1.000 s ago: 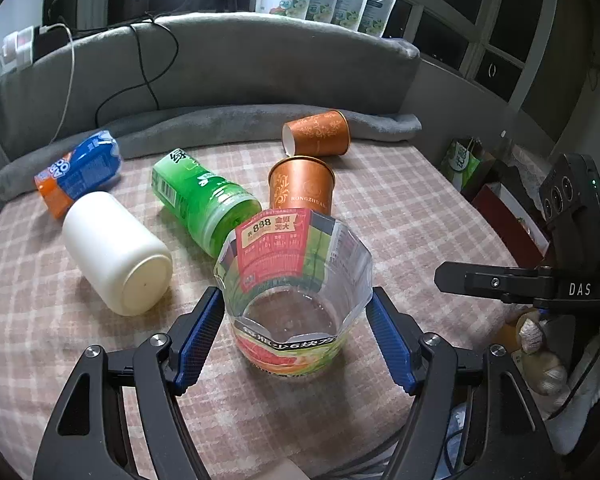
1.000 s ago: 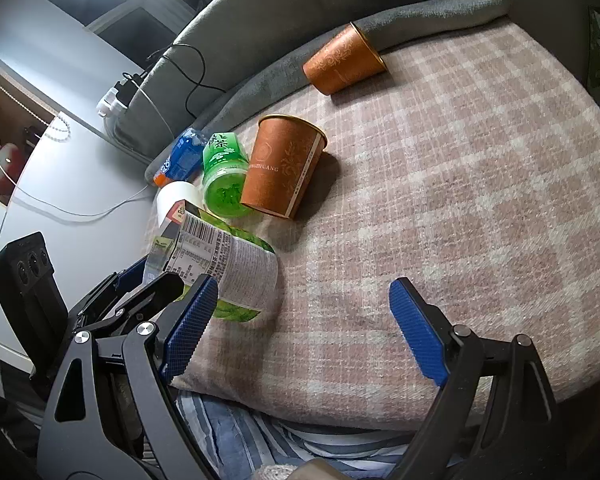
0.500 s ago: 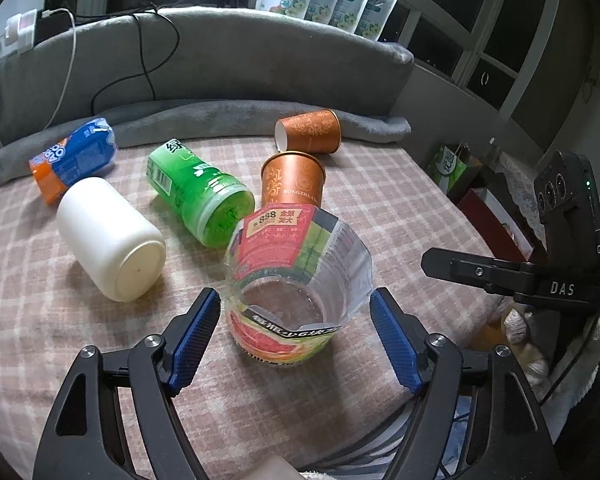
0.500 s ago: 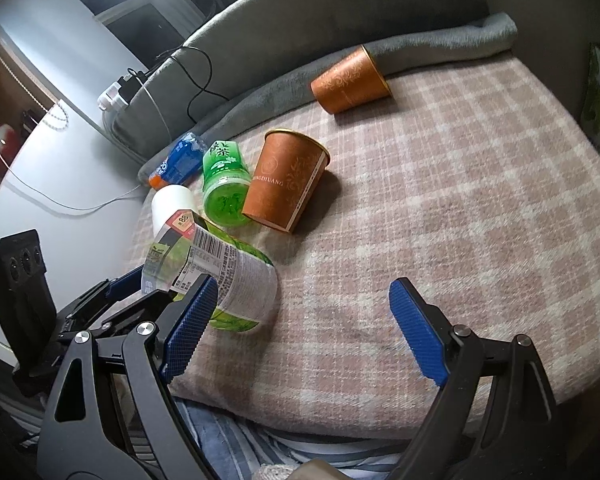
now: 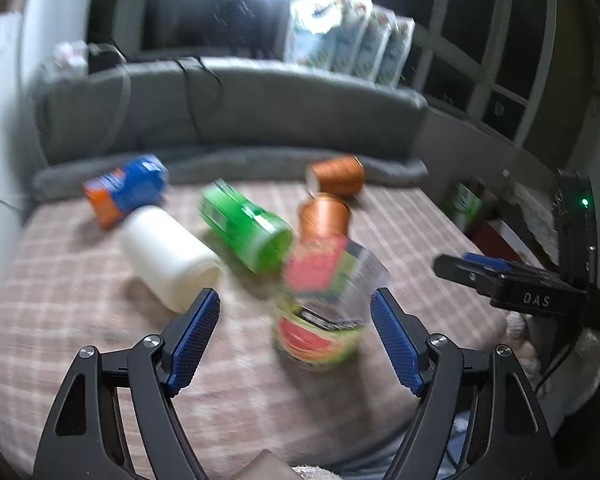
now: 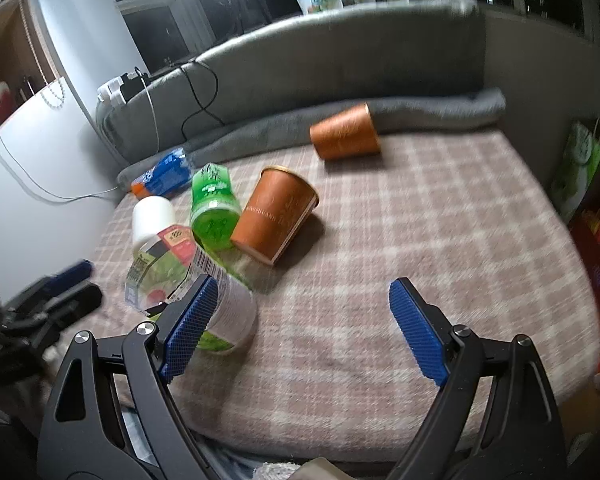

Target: Flip cup upright

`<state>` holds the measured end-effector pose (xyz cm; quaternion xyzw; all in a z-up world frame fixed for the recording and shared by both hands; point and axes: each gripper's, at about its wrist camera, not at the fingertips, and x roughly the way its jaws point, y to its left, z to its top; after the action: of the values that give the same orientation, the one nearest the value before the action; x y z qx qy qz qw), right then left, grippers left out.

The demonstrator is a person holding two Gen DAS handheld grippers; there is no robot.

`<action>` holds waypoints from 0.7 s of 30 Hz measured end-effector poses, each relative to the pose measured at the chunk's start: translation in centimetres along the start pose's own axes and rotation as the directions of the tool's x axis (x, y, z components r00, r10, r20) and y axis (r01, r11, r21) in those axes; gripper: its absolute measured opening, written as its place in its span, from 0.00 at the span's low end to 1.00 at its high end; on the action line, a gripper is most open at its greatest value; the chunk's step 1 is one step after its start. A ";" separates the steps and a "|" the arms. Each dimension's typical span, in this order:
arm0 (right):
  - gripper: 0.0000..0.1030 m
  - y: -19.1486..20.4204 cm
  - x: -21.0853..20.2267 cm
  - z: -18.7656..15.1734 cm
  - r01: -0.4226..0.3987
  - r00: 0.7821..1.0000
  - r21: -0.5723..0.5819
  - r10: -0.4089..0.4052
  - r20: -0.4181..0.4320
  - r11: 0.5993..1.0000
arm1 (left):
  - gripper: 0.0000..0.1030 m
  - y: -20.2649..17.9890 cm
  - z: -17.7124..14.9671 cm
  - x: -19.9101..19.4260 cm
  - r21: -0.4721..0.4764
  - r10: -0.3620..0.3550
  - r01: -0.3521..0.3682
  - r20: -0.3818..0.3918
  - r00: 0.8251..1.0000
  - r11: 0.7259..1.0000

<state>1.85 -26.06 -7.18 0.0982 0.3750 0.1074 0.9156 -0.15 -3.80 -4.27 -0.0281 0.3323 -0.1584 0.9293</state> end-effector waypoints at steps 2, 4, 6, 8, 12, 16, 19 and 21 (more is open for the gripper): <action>0.91 0.3 -0.4 0.1 0.027 0.999 -0.017 -0.027 0.029 0.999 | 0.78 0.1 0.0 -1.0 0.005 0.057 -0.058 0.060 0.997 0.998; 0.92 0.7 -1.0 0.1 0.062 0.996 -0.036 -0.060 0.073 0.997 | 0.78 0.3 0.1 -1.7 0.002 0.104 -0.104 0.110 0.989 0.995; 0.92 1.1 -1.4 0.2 0.095 0.990 -0.050 -0.089 0.108 0.994 | 0.78 0.5 0.1 -2.4 -0.007 0.134 -0.134 0.145 0.980 0.991; 0.93 1.5 -1.9 0.3 0.126 0.983 -0.061 -0.116 0.145 0.990 | 0.78 0.8 0.0 -2.9 -0.022 0.156 -0.154 0.173 0.973 0.988; 0.93 2.1 -2.8 0.3 0.178 0.965 -0.062 -0.162 0.204 0.982 | 0.78 1.1 -0.2 -3.7 -0.032 0.180 -0.177 0.198 0.964 0.984; 0.94 2.6 -3.5 0.2 0.236 0.941 -0.062 -0.212 0.263 0.970 | 0.78 1.1 -0.5 -4.4 -0.040 0.193 -0.189 0.211 0.958 0.981; 1.00 2.9 -4.1 0.0 0.256 0.928 -0.058 -0.229 0.293 0.965 | 0.78 1.1 -0.7 -4.9 -0.048 0.196 -0.191 0.219 0.956 0.980; 1.00 3.0 -4.4 -0.1 0.265 0.921 -0.055 -0.236 0.311 0.963 | 0.79 1.2 -0.8 -5.2 -0.057 0.195 -0.187 0.223 0.955 0.981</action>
<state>-1.70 -24.39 -3.56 0.0205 0.2349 -0.0090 0.9718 -4.15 -1.01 -1.90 -0.0301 0.2275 -0.0578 0.9716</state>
